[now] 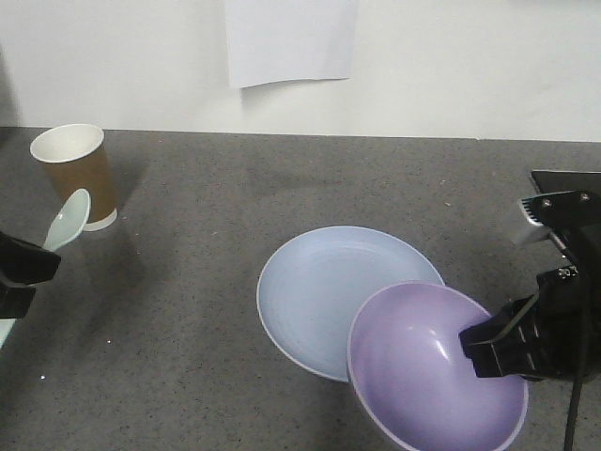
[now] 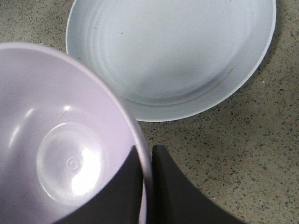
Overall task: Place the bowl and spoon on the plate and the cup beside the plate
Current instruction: 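Drive the base forward until the blue plate is just ahead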
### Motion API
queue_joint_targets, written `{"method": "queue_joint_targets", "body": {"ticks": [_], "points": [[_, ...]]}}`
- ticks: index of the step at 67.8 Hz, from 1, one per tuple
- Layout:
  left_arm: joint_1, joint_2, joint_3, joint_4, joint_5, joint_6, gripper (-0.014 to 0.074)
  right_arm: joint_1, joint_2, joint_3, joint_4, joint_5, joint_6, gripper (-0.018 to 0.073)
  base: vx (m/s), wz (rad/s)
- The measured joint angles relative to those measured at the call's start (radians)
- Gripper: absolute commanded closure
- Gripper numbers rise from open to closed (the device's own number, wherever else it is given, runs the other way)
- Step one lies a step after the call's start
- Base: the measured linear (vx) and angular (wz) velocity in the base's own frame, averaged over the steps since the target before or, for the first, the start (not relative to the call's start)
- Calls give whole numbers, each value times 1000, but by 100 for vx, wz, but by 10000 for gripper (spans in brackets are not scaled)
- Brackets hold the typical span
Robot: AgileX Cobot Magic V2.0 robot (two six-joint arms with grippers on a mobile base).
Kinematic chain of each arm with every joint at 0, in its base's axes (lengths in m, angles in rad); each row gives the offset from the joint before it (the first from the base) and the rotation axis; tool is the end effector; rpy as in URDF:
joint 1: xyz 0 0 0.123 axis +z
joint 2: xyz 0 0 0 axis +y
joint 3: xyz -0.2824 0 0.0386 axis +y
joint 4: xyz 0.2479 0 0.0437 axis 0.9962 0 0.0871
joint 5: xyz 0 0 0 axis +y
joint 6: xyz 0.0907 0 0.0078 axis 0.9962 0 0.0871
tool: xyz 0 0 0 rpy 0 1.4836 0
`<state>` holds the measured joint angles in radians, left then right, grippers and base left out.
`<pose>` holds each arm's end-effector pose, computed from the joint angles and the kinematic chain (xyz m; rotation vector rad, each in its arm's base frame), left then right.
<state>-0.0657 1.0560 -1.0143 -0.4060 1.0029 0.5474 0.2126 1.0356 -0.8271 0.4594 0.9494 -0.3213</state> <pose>0.1937 -0.0431 0.3529 0.6061 2.3653 -0.3097 0.1741 0.0712 0.3047 -0.4601 2.5343 0.5406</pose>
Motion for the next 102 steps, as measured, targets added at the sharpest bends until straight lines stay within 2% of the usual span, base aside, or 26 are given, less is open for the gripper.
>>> {"method": "queue_joint_targets", "body": {"ticks": [102], "points": [[0, 0, 0, 0, 0, 0, 531, 0, 0, 0, 0, 0, 0, 560, 0, 0]]}}
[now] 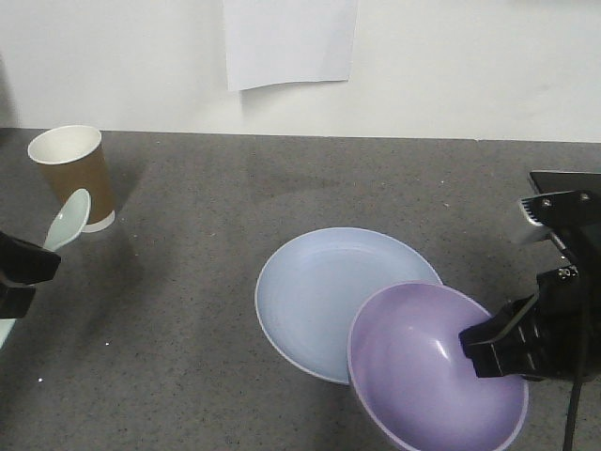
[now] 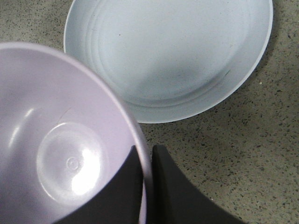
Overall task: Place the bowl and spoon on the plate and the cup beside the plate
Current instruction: 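Drive the base forward until the blue plate is just ahead, then lift the lavender bowl with the right gripper over the blue plate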
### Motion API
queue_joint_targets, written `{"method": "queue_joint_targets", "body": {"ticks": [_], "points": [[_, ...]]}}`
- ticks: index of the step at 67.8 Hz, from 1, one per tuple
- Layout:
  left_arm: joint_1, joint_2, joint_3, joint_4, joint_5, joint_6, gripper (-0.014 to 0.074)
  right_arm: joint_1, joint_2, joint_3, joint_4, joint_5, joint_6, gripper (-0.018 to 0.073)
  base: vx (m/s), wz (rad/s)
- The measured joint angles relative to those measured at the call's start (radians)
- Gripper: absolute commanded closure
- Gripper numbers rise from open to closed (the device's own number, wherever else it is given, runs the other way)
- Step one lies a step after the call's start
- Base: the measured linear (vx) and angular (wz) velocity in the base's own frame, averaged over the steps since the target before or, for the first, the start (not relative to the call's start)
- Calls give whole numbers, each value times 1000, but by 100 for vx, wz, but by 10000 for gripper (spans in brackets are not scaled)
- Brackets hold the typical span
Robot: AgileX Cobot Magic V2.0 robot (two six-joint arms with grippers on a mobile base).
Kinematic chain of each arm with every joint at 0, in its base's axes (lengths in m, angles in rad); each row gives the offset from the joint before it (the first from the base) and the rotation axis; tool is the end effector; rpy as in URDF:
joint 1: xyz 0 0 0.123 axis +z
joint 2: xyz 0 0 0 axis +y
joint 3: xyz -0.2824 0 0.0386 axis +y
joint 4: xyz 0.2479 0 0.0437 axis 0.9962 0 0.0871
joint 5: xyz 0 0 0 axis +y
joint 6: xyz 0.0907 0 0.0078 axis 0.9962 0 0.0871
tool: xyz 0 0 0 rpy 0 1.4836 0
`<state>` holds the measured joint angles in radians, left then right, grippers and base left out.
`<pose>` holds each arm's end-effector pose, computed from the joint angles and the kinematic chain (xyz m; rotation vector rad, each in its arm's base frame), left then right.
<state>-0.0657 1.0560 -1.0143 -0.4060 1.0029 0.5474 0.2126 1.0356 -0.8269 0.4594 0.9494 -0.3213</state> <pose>0.1937 -0.0431 0.3529 0.6061 2.3653 -0.3097 0.1741 0.0712 0.3047 -0.4601 2.5345 0.5406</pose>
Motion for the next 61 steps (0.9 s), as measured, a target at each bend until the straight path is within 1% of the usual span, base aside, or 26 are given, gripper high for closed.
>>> {"method": "queue_joint_targets", "body": {"ticks": [52, 61], "points": [[0, 0, 0, 0, 0, 0, 531, 0, 0, 0, 1, -9, -1, 560, 0, 0], [0, 0, 0, 0, 0, 0, 531, 0, 4, 0, 1, -36, -3, 560, 0, 0]]}}
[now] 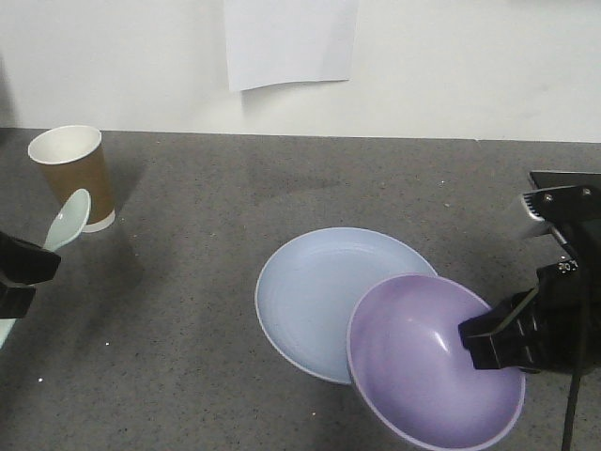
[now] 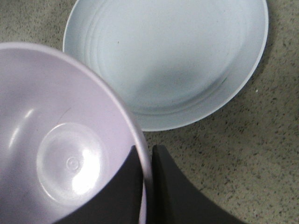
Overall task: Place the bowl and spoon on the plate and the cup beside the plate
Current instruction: 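Lift the lavender bowl with the right gripper over the blue plate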
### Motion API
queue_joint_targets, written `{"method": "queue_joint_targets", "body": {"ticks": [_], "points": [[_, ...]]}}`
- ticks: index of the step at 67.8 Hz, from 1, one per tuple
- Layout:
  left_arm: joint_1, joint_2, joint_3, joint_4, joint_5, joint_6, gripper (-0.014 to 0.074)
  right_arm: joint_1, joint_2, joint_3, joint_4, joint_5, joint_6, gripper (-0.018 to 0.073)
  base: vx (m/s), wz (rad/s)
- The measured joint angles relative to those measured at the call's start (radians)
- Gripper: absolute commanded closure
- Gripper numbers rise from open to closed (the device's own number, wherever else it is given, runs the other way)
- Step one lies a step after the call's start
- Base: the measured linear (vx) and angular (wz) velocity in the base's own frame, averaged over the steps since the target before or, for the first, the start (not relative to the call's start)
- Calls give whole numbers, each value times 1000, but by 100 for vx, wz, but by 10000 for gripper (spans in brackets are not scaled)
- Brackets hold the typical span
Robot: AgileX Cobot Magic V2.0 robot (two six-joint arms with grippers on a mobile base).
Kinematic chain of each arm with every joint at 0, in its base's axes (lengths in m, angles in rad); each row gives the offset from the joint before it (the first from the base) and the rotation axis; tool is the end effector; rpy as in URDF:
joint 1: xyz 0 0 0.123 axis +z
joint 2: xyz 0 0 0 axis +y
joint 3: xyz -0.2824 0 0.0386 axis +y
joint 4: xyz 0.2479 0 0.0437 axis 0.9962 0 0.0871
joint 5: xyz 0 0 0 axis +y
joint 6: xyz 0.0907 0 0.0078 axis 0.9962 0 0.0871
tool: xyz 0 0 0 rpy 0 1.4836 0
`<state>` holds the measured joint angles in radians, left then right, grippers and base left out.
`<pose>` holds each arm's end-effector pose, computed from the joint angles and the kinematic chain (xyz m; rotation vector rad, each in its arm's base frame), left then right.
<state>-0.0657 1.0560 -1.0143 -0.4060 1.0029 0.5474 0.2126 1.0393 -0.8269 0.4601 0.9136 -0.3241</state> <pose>0.1937 -0.0431 0.3529 0.6061 2.3653 -0.3097 0.1777 0.0711 0.3054 -0.4459 2.5066 0.5295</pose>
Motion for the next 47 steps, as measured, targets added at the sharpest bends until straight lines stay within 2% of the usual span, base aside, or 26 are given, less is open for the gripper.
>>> {"method": "queue_joint_targets", "body": {"ticks": [17, 47], "points": [[0, 0, 0, 0, 0, 0, 531, 0, 91, -69, -5, -26, -36, 560, 0, 0], [0, 0, 0, 0, 0, 0, 531, 0, 465, -398, -68, 14, -60, 560, 0, 0]]}}
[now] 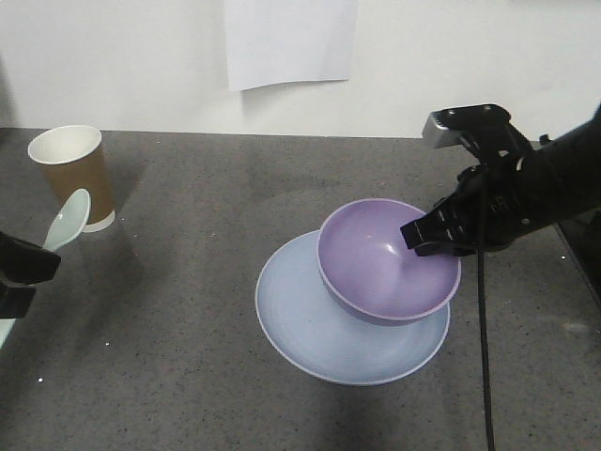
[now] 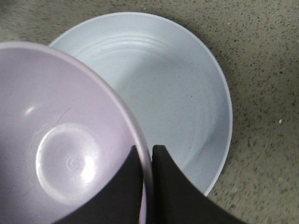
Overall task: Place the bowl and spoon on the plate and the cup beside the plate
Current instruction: 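Lift the lavender bowl with the right gripper over the blue plate, then lower the bowl onto the plate, open the right gripper, withdraw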
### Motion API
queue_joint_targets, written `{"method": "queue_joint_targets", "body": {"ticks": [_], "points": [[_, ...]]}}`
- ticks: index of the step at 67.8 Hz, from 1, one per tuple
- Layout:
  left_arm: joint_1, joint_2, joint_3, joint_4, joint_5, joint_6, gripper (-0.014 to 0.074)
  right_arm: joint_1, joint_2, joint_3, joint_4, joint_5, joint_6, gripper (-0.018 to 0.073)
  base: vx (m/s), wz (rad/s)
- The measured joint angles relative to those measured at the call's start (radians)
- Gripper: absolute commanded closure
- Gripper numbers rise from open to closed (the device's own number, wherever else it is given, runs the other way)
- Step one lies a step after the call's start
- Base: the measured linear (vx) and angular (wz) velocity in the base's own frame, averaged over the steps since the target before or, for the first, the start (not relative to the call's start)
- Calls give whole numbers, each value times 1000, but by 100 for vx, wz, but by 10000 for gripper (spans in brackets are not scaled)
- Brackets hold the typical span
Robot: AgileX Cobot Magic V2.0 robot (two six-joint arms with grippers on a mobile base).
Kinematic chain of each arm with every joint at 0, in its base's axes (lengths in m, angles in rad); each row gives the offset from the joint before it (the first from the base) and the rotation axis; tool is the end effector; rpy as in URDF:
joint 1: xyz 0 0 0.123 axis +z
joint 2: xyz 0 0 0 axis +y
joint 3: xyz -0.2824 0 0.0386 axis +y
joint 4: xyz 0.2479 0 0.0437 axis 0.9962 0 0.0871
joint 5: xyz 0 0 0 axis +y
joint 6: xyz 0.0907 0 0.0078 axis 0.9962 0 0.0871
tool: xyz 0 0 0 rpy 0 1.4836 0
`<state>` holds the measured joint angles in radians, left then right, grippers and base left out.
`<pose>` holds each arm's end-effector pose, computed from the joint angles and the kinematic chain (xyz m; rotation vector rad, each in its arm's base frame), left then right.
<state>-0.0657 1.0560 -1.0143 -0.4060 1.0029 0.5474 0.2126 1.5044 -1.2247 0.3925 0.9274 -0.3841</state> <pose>0.1937 -0.0431 0.3529 0.6061 2.3653 -0.3097 0.2978 0.0928 0.3044 -0.5639 2.5729 0.4360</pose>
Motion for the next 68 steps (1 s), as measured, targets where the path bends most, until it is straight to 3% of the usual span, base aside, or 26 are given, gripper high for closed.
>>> {"method": "queue_joint_targets", "body": {"ticks": [23, 36, 49, 68], "points": [[0, 0, 0, 0, 0, 0, 531, 13, 245, -161, -45, 52, 8, 560, 0, 0], [0, 0, 0, 0, 0, 0, 531, 61, 294, -168, -97, 29, 36, 560, 0, 0], [0, 0, 0, 0, 0, 0, 531, 62, 316, -168, -111, 20, 60, 550, 0, 0], [0, 0, 0, 0, 0, 0, 531, 62, 316, -168, -106, 29, 63, 404, 0, 0]]}}
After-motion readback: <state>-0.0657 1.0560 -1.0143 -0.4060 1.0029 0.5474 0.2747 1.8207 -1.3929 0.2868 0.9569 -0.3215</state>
